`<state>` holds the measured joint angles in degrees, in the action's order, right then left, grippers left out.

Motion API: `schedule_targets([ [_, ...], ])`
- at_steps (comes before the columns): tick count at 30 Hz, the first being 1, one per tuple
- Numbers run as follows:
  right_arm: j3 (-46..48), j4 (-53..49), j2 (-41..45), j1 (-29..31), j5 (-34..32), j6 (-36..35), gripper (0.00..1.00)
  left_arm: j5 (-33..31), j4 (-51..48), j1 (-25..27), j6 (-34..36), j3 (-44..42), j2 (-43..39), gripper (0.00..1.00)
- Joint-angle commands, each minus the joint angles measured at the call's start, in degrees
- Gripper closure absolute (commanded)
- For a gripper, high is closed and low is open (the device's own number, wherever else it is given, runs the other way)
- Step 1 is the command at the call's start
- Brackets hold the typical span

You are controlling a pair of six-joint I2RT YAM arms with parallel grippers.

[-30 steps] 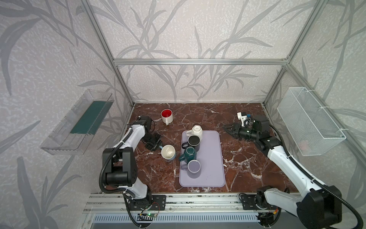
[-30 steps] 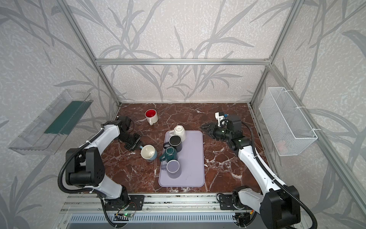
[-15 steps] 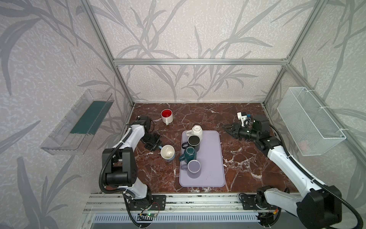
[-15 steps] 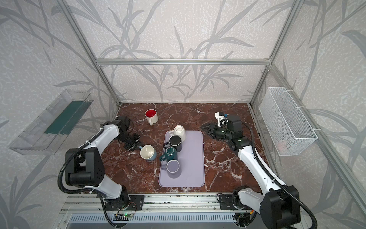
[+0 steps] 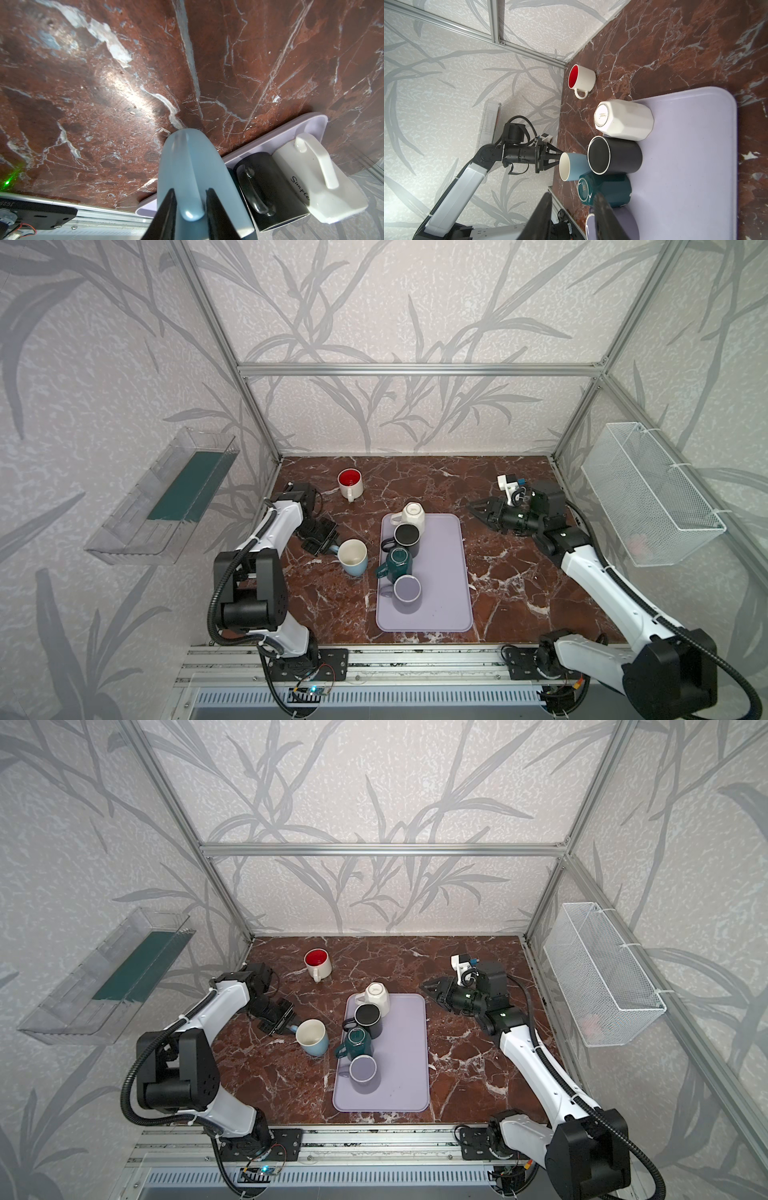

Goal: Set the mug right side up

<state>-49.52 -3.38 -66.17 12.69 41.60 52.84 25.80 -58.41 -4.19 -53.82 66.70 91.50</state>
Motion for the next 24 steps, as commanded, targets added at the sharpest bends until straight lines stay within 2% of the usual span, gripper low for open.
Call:
schedule_targets([
  [1,-0.32,-1.1,0.34,-0.03,0.15,-1.21,0.63,-0.45,-3.28,-0.23,1.24,3.4,-1.14,0.69],
  [8,-0.71,-2.16,0.43,0.32,-0.29,-2.57,0.6,-2.16,-7.28,-0.22,6.31,7.58,-2.17,0.65],
  [15,-1.9,-4.39,0.86,0.75,-0.38,-5.27,0.58,-5.3,-10.76,-0.19,11.75,7.48,-4.72,0.64],
  [20,-5.9,-9.42,0.31,3.35,-0.47,-12.91,0.57,-9.03,-14.12,0.05,17.29,6.73,-8.46,0.63],
  [24,-11.05,-14.9,-2.11,8.65,-2.44,-20.15,0.57,-10.78,-14.61,0.31,19.62,4.64,-12.59,0.63],
])
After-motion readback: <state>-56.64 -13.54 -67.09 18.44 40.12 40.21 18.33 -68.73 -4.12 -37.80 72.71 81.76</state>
